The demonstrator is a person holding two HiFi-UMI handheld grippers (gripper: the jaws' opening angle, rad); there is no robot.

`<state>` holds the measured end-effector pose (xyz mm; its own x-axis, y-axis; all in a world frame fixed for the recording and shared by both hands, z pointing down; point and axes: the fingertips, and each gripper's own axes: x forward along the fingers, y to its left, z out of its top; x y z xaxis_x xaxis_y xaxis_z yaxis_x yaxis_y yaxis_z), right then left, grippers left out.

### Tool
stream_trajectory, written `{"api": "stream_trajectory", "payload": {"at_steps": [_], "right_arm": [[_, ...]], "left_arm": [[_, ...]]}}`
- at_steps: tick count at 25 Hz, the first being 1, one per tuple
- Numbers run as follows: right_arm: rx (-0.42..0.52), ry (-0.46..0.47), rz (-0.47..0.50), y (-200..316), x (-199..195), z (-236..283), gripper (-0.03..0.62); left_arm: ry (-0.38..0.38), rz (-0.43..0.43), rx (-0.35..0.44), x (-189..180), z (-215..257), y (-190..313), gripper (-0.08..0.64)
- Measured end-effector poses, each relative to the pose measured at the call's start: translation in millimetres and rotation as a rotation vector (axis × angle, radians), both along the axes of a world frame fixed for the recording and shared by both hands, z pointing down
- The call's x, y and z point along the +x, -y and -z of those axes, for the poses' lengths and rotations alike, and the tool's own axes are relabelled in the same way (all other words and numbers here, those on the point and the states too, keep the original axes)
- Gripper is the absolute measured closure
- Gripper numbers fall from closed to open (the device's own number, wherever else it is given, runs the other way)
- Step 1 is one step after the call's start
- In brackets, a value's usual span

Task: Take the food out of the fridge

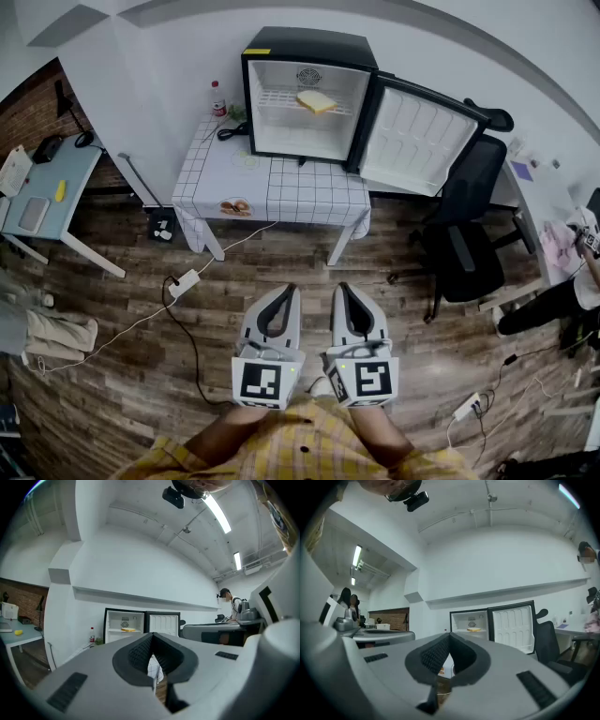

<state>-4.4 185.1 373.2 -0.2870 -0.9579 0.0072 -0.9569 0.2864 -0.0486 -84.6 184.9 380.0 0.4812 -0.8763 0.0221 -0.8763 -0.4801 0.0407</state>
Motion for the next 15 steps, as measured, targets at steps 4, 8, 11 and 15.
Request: {"api": "stream_trajectory", "payload": {"at_steps": [4,8,11,15], "right_arm": [[-0.009,0.012,0.002,-1,10,-2,0.586],[0.0,0.007,0.01,0,14,-2,0.586],[-0.001,0.012,0.011,3,17,-3,0.586],[0.004,0.044,0.014,6,26,-3,0.586]], "left_arm": [[0.008,-0.004,0.002,12,0,0,0.554],[0.005,0.012,0.01,16,2,3,0.554],[0.009,0.023,0.014,18,2,5,0.554],[0.023,0.032,0.002,23,-1,8,0.554]]}}
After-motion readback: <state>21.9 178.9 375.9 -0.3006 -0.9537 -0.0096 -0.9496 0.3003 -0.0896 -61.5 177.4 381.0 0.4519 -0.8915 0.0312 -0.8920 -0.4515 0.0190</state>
